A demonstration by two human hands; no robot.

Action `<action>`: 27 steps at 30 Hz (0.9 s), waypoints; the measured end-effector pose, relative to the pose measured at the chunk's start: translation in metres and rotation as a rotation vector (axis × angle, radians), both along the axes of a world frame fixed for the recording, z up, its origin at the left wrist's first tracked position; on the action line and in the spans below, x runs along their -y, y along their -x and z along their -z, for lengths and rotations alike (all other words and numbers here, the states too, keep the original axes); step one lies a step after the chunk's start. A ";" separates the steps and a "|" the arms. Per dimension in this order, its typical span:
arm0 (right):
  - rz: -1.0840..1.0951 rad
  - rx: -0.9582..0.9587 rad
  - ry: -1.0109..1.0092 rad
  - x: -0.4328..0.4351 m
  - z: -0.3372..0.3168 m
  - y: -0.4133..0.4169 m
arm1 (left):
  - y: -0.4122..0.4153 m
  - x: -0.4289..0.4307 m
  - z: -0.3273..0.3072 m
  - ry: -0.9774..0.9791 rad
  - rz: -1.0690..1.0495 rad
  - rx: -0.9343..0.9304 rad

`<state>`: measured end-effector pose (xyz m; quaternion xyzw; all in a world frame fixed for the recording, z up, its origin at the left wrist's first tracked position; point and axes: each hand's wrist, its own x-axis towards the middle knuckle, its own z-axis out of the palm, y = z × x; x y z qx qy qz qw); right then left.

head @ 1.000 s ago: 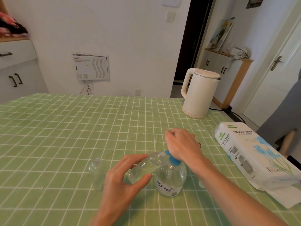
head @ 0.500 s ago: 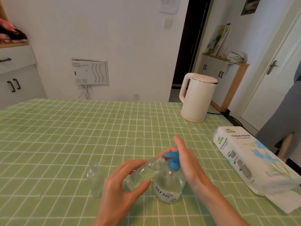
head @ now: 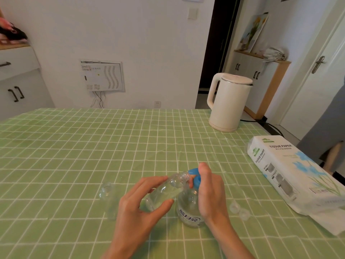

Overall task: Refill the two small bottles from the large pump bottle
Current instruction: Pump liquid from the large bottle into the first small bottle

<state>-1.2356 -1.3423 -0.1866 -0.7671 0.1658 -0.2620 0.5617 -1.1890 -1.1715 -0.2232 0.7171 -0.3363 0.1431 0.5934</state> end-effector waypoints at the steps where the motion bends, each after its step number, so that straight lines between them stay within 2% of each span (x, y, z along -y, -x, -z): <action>1: 0.006 0.002 0.010 0.000 0.000 0.000 | 0.000 0.000 0.000 0.001 0.002 0.002; 27: 0.013 0.002 -0.010 0.001 0.002 -0.003 | 0.000 -0.002 -0.001 0.006 -0.007 0.016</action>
